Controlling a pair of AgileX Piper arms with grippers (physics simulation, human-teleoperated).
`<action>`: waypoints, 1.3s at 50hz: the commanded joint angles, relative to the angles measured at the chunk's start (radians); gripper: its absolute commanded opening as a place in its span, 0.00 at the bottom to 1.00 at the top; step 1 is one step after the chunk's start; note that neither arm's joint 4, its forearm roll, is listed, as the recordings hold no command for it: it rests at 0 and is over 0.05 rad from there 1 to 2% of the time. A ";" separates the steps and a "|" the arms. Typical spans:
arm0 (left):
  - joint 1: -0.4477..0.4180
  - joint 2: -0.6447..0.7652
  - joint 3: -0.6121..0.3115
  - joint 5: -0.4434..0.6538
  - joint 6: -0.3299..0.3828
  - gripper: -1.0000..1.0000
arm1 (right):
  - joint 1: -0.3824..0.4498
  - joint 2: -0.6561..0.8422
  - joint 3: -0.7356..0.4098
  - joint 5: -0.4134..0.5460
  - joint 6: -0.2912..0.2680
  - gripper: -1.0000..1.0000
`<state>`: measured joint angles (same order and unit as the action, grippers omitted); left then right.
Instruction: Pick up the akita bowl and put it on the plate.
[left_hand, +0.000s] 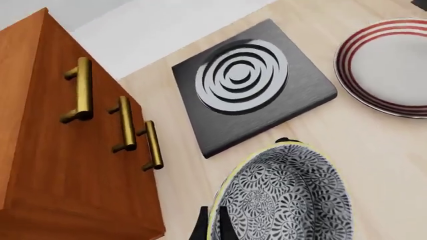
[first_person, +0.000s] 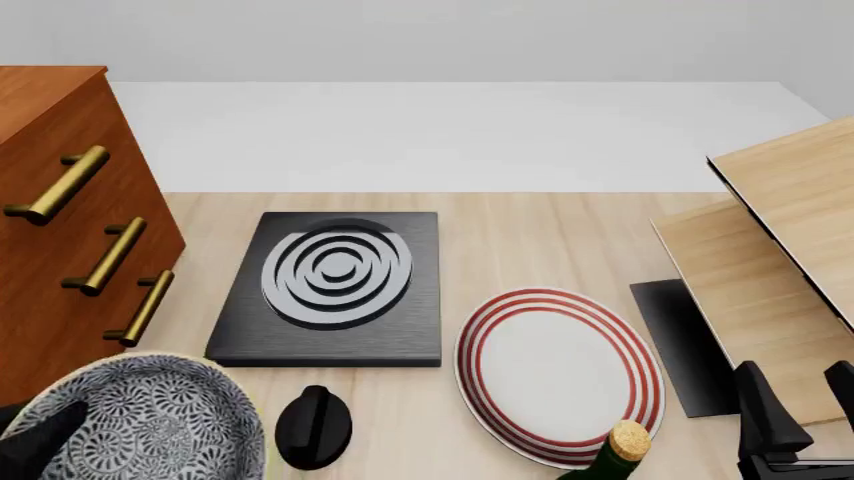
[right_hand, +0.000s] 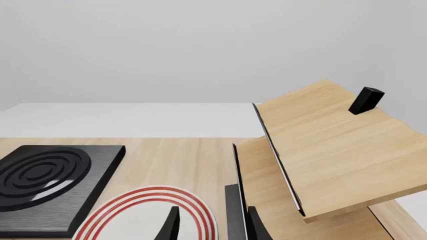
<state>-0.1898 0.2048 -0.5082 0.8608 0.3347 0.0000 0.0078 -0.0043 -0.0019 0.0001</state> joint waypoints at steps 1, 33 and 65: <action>0.057 0.074 -0.124 -0.098 0.010 0.00 | 0.000 0.000 0.000 0.000 0.000 1.00; -0.091 0.722 -0.170 -0.798 -0.376 0.00 | 0.000 0.000 0.000 0.000 0.000 1.00; -0.339 1.026 -0.166 -0.955 -0.615 0.00 | 0.000 0.000 0.000 0.000 0.000 1.00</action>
<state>-0.4723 1.1619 -0.6516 -0.0682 -0.2500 0.0000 0.0079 -0.0043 -0.0019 0.0001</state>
